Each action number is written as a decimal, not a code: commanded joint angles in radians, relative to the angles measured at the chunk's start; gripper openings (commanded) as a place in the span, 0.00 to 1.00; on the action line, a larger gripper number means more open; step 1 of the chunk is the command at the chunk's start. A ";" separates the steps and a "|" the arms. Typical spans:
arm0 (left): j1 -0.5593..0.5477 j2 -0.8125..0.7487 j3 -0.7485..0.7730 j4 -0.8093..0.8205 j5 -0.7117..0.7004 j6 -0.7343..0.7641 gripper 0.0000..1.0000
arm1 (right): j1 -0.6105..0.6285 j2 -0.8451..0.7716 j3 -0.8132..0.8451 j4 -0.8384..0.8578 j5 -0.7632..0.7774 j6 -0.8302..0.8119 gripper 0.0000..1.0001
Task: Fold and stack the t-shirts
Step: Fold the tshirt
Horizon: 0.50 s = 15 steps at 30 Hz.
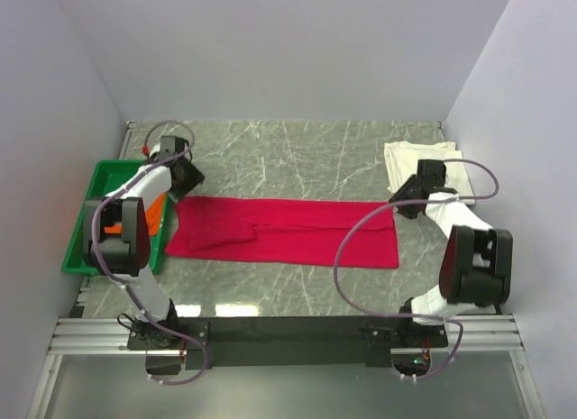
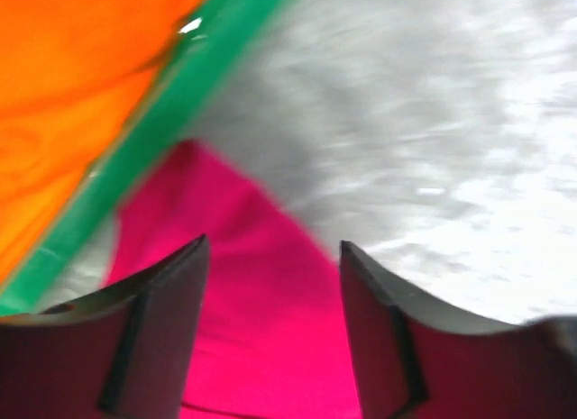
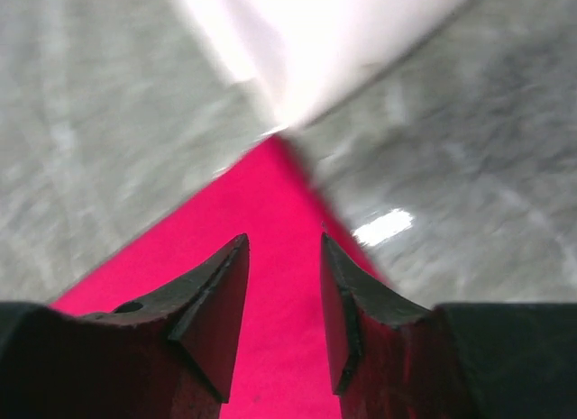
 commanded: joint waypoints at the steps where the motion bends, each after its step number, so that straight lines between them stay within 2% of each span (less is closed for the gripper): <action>1: -0.058 -0.093 0.135 -0.056 -0.066 0.041 0.69 | 0.083 -0.151 0.004 -0.005 0.073 -0.034 0.45; 2: -0.084 -0.115 0.145 -0.064 -0.076 0.039 0.76 | 0.135 -0.180 0.009 -0.016 0.117 -0.043 0.47; 5: -0.143 -0.202 0.154 -0.113 -0.119 0.018 0.81 | 0.228 -0.203 0.029 -0.073 0.159 -0.088 0.52; 9: -0.223 -0.313 0.075 -0.176 -0.131 -0.080 0.80 | 0.351 -0.180 0.024 -0.121 0.190 -0.134 0.54; 15: -0.304 -0.406 -0.156 -0.128 -0.036 -0.191 0.79 | 0.384 -0.091 0.035 -0.150 0.179 -0.191 0.50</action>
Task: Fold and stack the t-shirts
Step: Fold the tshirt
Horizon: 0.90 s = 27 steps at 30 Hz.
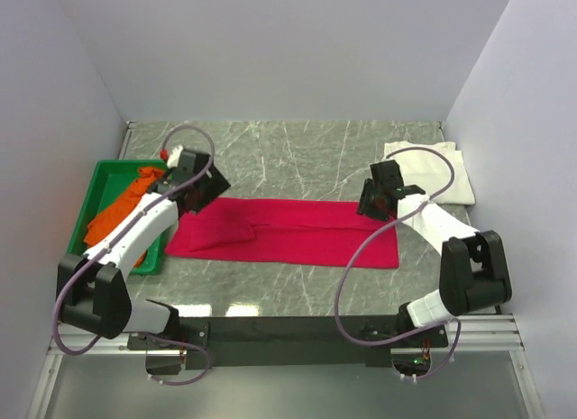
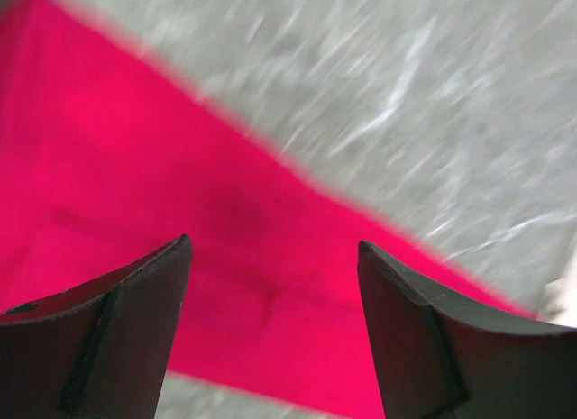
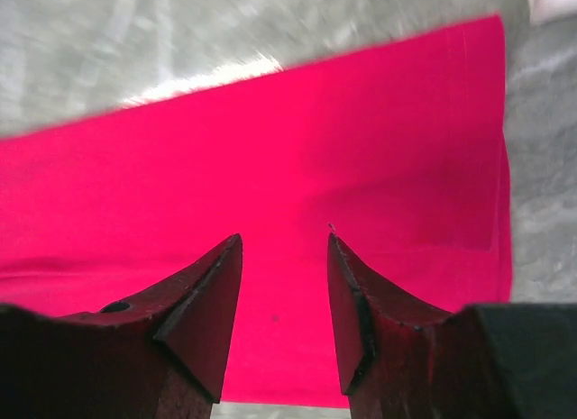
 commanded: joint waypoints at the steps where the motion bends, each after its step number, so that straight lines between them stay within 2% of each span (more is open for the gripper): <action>1: -0.025 -0.008 -0.119 -0.018 0.045 -0.090 0.79 | 0.008 0.052 0.022 -0.045 0.055 -0.050 0.49; 5: -0.025 0.016 -0.179 0.030 0.057 -0.107 0.79 | 0.008 0.107 0.037 -0.038 0.054 -0.061 0.49; 13: -0.008 0.205 -0.107 0.053 0.045 -0.081 0.77 | 0.060 0.215 0.062 -0.099 0.038 -0.085 0.49; 21: 0.038 0.458 0.062 0.039 0.051 0.008 0.74 | 0.137 0.236 0.033 -0.179 -0.029 -0.093 0.49; 25: 0.049 0.584 0.200 0.012 0.035 0.091 0.75 | 0.199 0.223 0.008 -0.202 -0.042 -0.102 0.49; 27: 0.056 0.672 0.330 -0.028 0.026 0.169 0.77 | 0.233 0.221 0.008 -0.223 -0.049 -0.107 0.49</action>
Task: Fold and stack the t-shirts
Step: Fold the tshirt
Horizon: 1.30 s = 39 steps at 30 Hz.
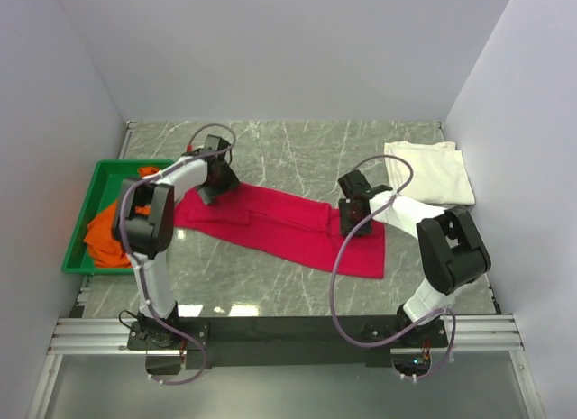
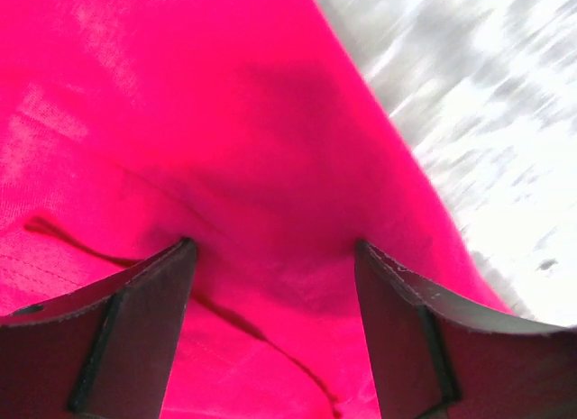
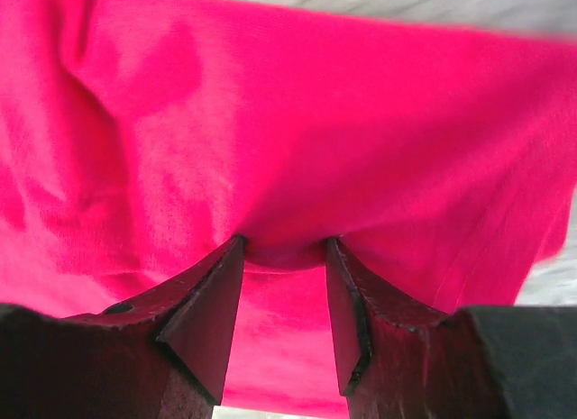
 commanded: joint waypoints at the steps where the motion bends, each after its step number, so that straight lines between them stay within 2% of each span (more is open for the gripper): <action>1: 0.015 0.147 0.160 -0.019 -0.022 0.145 0.78 | 0.093 0.013 -0.035 -0.108 -0.082 -0.010 0.48; 5: 0.027 0.293 0.412 -0.075 -0.022 0.264 0.79 | 0.190 0.035 -0.003 -0.160 -0.129 -0.011 0.49; 10: 0.062 0.463 0.622 -0.095 0.029 0.338 0.79 | 0.305 0.027 -0.005 -0.215 -0.181 0.016 0.48; 15: 0.069 0.572 0.765 -0.071 0.156 0.423 0.80 | 0.431 0.016 0.043 -0.255 -0.267 0.047 0.48; 23: 0.047 0.641 0.848 -0.007 0.302 0.496 0.82 | 0.544 0.102 0.173 -0.272 -0.310 0.081 0.48; 27: 0.024 0.661 0.888 0.016 0.322 0.512 0.83 | 0.571 0.154 0.236 -0.283 -0.304 0.082 0.48; 31: 0.023 0.629 0.890 0.059 0.328 0.496 0.85 | 0.577 0.121 0.307 -0.303 -0.232 0.082 0.48; 36: 0.024 0.473 0.865 0.127 0.277 0.481 0.97 | 0.575 0.013 0.327 -0.312 -0.169 0.085 0.48; 39: 0.024 0.372 0.859 0.138 0.265 0.441 0.99 | 0.558 -0.033 0.310 -0.320 -0.122 0.087 0.48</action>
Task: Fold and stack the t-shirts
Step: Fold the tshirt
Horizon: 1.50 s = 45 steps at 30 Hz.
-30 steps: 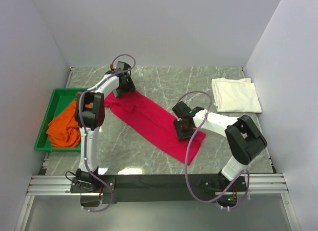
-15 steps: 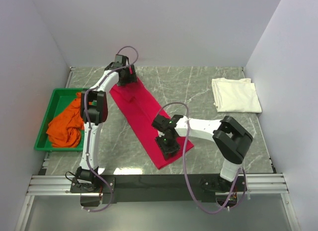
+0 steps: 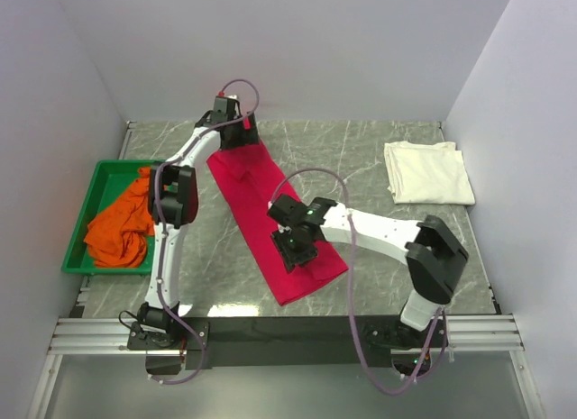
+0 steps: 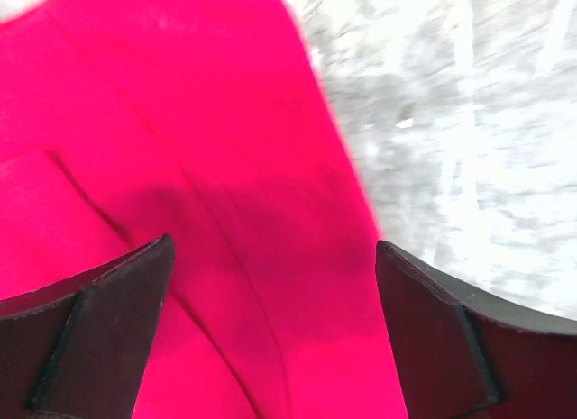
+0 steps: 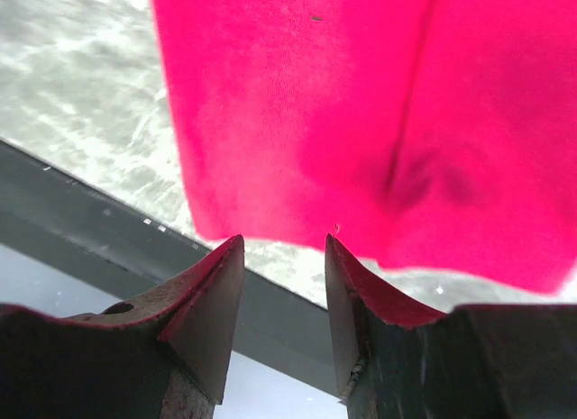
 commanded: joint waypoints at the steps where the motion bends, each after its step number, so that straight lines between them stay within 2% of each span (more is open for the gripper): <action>1: -0.007 -0.208 -0.016 0.058 -0.001 -0.064 0.99 | -0.021 -0.103 -0.014 -0.023 0.089 0.009 0.48; 7: -0.022 -0.489 -0.231 0.040 -0.039 -0.192 0.99 | -0.160 -0.224 -0.176 0.084 0.089 -0.013 0.45; 11: -0.062 -0.676 -0.404 -0.041 -0.079 -0.258 0.92 | -0.176 -0.224 -0.189 0.098 0.048 -0.072 0.41; 14: -0.108 -0.771 -0.576 -0.035 -0.078 -0.311 0.85 | -0.173 -0.190 -0.195 0.102 -0.003 -0.073 0.40; 15: -0.128 -0.790 -0.654 -0.020 -0.080 -0.327 0.82 | -0.171 -0.186 -0.200 0.116 -0.014 -0.071 0.39; 18: -0.162 -0.824 -0.763 0.008 -0.079 -0.364 0.78 | -0.171 -0.137 -0.198 0.110 -0.044 -0.070 0.38; 21: -0.188 -0.802 -0.817 0.041 -0.067 -0.391 0.78 | -0.159 -0.086 -0.198 0.112 -0.051 -0.073 0.38; 27: -0.214 -0.637 -0.765 0.037 -0.080 -0.399 0.78 | -0.139 -0.022 -0.192 0.126 -0.051 -0.065 0.38; 34: -0.216 -0.482 -0.687 0.022 -0.173 -0.390 0.77 | -0.119 0.034 -0.180 0.121 -0.048 -0.059 0.38; 45: -0.213 -0.271 -0.506 -0.103 -0.259 -0.318 0.75 | -0.050 0.132 -0.082 0.093 -0.110 -0.059 0.38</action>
